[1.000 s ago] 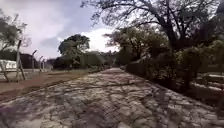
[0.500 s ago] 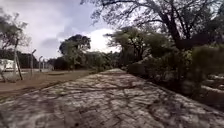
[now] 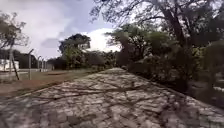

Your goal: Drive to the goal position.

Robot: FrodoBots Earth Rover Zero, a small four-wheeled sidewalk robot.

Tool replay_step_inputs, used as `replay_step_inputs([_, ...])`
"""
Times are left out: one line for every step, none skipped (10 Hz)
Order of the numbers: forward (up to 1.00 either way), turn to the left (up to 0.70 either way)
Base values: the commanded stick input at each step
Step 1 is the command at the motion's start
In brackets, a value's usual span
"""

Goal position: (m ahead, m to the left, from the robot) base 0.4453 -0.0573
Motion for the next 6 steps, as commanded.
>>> replay_step_inputs([0.7,0.0])
replay_step_inputs([0.7,0.0])
replay_step_inputs([0.7,-0.35])
replay_step_inputs([0.7,-0.35])
replay_step_inputs([0.7,-0.35])
replay_step_inputs([0.7,-0.35])
